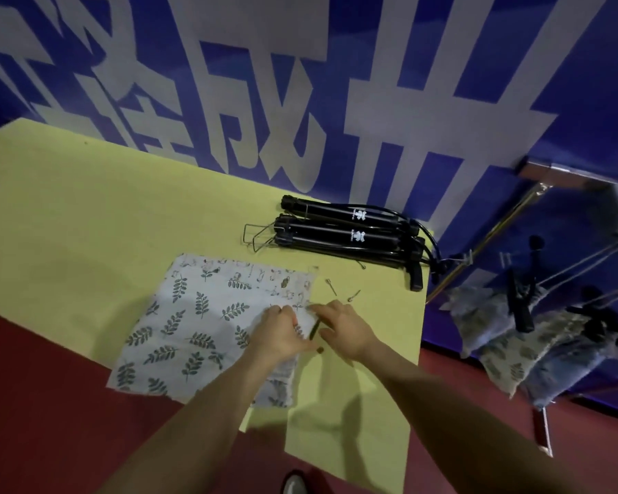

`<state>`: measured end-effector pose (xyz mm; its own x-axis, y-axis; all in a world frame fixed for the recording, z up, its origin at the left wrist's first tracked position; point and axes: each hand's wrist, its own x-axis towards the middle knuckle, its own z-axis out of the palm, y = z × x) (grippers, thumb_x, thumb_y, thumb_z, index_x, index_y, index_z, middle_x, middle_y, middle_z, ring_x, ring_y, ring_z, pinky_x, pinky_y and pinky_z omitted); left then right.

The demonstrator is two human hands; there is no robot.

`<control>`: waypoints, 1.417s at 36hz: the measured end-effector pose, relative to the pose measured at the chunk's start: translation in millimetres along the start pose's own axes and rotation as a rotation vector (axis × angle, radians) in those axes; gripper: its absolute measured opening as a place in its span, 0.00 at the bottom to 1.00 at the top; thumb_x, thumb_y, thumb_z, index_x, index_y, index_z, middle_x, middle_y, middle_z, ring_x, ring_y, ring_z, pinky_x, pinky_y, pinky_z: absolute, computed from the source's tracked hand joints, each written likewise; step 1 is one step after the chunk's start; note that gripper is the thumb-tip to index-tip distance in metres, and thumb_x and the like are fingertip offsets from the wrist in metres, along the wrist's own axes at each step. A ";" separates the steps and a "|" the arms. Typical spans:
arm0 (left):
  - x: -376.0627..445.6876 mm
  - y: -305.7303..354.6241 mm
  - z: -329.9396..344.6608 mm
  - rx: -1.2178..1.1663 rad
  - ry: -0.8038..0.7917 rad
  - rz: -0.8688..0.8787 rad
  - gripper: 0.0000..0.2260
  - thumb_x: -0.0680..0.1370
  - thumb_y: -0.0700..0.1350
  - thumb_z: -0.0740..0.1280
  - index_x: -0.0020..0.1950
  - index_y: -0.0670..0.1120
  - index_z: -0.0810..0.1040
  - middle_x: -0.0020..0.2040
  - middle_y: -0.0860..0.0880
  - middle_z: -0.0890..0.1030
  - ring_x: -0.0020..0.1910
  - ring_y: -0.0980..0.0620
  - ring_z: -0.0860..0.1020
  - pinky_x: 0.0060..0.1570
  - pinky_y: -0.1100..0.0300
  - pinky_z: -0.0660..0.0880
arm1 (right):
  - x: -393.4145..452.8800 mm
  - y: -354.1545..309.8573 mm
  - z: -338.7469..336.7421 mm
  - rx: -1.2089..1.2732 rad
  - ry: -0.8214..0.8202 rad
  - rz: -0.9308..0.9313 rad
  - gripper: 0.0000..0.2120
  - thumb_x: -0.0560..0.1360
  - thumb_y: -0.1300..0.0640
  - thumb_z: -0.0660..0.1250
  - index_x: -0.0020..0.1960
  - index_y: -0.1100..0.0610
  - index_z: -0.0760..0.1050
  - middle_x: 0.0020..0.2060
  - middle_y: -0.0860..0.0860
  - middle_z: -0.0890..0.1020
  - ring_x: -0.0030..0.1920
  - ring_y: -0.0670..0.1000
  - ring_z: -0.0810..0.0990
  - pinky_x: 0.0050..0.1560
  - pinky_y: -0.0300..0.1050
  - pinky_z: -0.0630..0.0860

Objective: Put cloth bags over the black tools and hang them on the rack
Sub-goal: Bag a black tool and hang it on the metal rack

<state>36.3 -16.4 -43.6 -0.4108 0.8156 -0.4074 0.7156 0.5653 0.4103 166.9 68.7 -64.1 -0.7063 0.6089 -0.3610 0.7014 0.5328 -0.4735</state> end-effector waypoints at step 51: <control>39.8 45.5 -71.4 -0.300 -0.010 0.192 0.45 0.71 0.30 0.68 0.78 0.51 0.46 0.72 0.51 0.55 0.37 0.55 0.73 0.23 0.73 0.68 | 38.7 67.5 -46.2 0.010 0.114 0.207 0.19 0.74 0.64 0.64 0.63 0.51 0.74 0.61 0.53 0.72 0.62 0.56 0.70 0.62 0.48 0.69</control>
<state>12.1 50.5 17.0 -0.2784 0.9101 -0.3070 0.5804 0.4141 0.7011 191.3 155.4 -72.9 -0.5317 0.7672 -0.3587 0.8289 0.3843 -0.4066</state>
